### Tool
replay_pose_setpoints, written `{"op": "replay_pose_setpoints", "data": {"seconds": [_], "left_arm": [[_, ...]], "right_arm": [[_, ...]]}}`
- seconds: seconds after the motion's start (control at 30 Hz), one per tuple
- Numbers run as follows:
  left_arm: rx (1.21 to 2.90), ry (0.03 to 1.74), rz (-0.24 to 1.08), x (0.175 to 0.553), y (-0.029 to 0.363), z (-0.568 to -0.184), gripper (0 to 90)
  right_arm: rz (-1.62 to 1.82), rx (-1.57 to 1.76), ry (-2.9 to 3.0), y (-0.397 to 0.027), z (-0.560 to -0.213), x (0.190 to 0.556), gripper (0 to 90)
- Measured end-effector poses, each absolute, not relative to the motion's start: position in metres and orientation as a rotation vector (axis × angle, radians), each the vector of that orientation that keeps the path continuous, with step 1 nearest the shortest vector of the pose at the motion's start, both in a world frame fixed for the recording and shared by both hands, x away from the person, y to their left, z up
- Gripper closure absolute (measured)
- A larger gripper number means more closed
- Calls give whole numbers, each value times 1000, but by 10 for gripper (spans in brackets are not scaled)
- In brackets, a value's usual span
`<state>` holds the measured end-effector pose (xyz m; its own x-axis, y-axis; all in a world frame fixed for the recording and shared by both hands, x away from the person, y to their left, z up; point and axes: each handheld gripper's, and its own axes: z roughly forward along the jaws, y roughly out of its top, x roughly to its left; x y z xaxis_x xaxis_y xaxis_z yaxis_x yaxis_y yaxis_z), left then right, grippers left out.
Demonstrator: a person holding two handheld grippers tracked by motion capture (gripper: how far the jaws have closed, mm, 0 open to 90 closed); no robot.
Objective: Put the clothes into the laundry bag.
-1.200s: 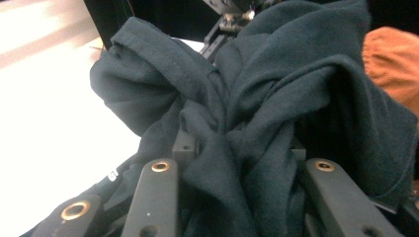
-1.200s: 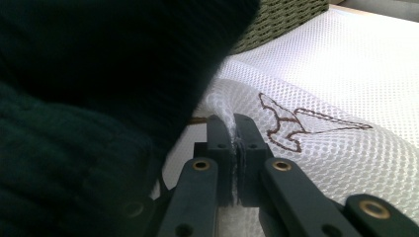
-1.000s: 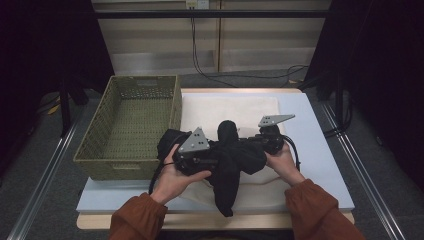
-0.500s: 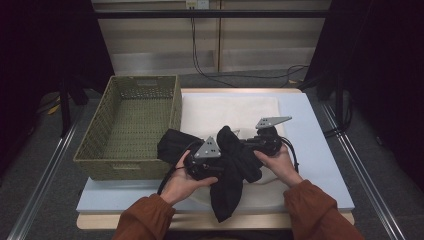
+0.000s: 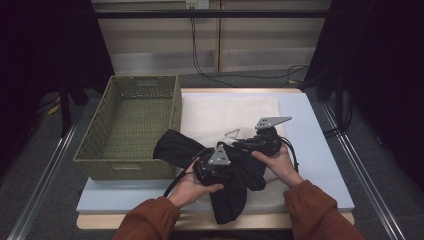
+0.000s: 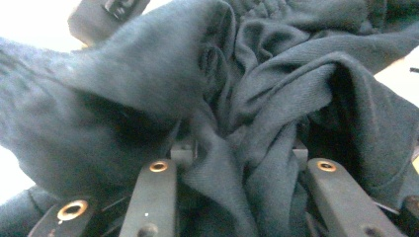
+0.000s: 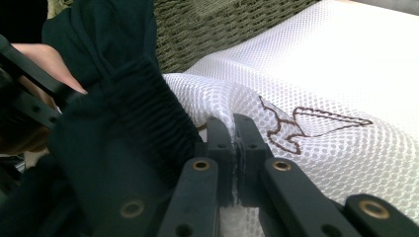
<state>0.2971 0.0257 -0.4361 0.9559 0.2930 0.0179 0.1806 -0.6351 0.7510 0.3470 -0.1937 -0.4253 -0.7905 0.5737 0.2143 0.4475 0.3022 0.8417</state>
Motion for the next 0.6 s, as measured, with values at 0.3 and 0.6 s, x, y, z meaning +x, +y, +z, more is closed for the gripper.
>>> {"op": "replay_pose_setpoints", "data": {"seconds": [0.3,0.6], "left_arm": [[2291,346,128,303,21,-449,628],[2306,374,143,302,12,-465,590]], "right_arm": [[1521,966,2413,-195,-421,345,879],[1553,940,2399,-196,-413,341,878]]}}
